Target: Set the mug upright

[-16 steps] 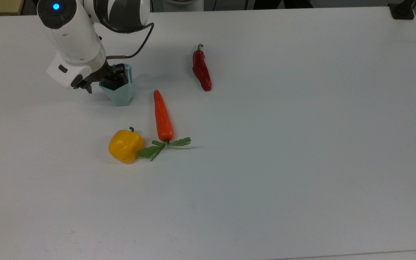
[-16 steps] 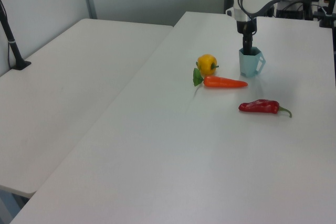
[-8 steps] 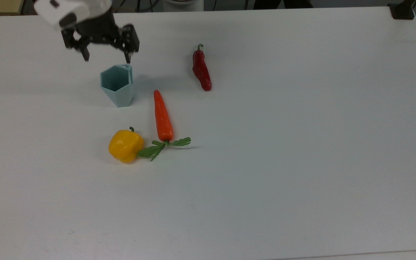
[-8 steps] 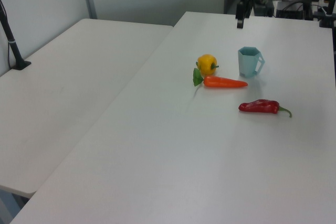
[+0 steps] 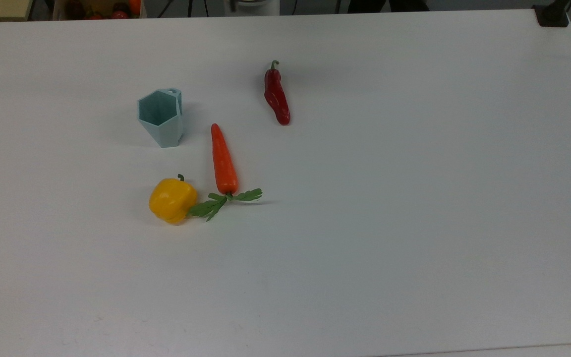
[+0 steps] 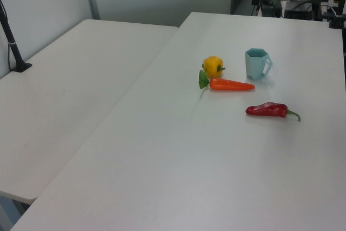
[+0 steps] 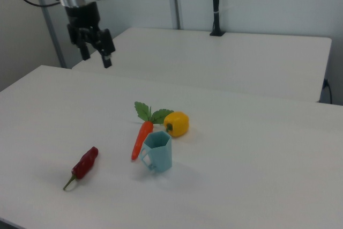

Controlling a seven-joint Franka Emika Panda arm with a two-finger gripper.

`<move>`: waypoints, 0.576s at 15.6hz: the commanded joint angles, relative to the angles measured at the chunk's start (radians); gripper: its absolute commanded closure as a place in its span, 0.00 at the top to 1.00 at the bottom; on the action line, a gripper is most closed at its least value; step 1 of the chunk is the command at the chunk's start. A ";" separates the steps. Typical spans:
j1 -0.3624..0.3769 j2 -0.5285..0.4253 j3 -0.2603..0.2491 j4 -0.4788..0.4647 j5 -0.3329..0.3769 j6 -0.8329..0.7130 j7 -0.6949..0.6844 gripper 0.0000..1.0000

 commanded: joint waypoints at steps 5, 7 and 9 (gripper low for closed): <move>0.153 -0.098 -0.133 -0.090 0.098 -0.002 -0.083 1.00; 0.203 -0.109 -0.192 -0.115 0.096 0.043 -0.155 1.00; 0.217 -0.124 -0.215 -0.153 0.096 0.122 -0.207 1.00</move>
